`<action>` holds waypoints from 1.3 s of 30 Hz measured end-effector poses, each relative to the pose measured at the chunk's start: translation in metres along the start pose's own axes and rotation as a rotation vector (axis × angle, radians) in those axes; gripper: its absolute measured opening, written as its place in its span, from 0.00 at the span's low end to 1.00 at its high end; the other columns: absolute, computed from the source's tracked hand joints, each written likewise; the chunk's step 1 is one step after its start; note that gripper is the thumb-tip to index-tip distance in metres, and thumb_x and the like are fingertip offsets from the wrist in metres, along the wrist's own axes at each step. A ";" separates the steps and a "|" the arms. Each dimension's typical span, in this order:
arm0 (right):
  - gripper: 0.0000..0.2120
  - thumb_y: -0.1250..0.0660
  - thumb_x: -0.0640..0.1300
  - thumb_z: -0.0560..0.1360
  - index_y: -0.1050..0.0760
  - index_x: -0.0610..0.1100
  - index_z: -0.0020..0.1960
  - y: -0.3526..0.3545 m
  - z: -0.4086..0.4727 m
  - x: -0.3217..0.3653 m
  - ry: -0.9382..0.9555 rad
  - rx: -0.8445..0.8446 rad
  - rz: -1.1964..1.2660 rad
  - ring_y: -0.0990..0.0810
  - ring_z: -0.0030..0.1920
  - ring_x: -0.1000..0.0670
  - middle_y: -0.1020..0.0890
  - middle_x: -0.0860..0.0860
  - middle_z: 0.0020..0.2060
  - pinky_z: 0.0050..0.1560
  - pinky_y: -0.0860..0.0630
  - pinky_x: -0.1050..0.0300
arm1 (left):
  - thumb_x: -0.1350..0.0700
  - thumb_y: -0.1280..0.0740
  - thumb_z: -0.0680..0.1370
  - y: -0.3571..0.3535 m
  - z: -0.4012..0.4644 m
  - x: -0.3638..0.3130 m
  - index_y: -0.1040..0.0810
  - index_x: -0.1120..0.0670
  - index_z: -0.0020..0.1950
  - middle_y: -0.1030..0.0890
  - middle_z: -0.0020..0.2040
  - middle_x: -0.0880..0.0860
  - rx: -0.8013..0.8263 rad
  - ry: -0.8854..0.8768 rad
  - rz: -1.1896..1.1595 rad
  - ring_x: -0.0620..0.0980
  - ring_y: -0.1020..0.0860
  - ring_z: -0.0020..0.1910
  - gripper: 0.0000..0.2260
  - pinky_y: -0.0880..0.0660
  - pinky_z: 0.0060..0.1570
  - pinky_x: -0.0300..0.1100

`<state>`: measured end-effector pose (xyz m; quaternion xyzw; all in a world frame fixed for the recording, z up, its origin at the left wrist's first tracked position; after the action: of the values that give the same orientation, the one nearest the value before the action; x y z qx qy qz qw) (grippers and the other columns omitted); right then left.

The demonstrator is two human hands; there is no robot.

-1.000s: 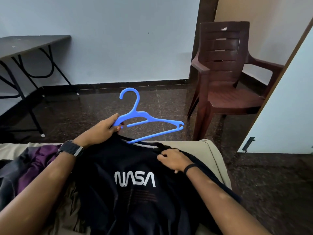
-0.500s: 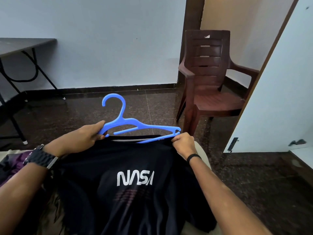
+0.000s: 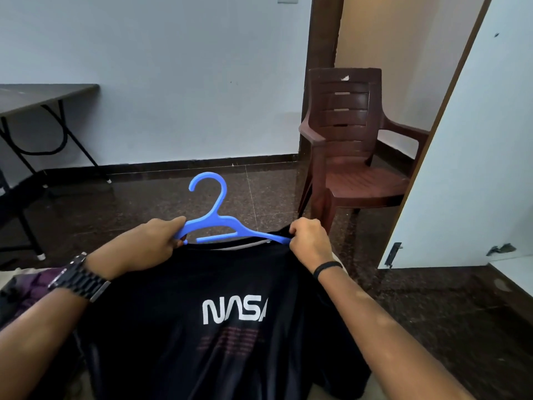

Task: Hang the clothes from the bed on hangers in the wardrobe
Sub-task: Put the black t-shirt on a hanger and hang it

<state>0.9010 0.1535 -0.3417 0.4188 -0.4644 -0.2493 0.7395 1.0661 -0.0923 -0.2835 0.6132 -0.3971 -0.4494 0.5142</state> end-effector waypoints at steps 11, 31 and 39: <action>0.04 0.38 0.37 0.73 0.28 0.39 0.47 0.034 0.006 0.001 -0.043 -0.158 0.123 0.23 0.44 0.40 0.24 0.45 0.41 0.39 0.31 0.54 | 0.53 0.37 0.79 0.027 0.001 -0.047 0.34 0.49 0.45 0.27 0.38 0.49 -0.393 -0.058 -0.052 0.57 0.26 0.40 0.06 0.30 0.41 0.48; 0.07 0.34 0.43 0.77 0.21 0.48 0.54 0.234 0.007 0.035 0.270 -0.247 0.261 0.22 0.47 0.57 0.20 0.56 0.46 0.50 0.29 0.66 | 0.54 0.36 0.79 0.151 0.000 -0.089 0.26 0.46 0.45 0.22 0.40 0.44 -0.693 -0.213 -0.429 0.49 0.25 0.42 0.04 0.30 0.44 0.47; 0.09 0.36 0.49 0.79 0.24 0.51 0.41 0.324 -0.010 0.045 0.446 -0.412 0.087 0.24 0.38 0.59 0.23 0.58 0.36 0.36 0.32 0.73 | 0.52 0.36 0.80 0.226 -0.005 -0.118 0.25 0.47 0.49 0.20 0.42 0.43 -0.800 -0.431 -0.541 0.45 0.23 0.44 0.01 0.32 0.43 0.34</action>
<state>0.9231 0.2934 -0.0462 0.2839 -0.2477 -0.2081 0.9026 1.0319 -0.0144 -0.0432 0.3434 -0.1189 -0.7984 0.4802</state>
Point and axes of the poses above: each hand's wrist, its own z-axis towards the middle knuckle, its own y-axis out of the back of the hand, x = y × z, the point moved 1 cm from there along z, towards the middle knuckle
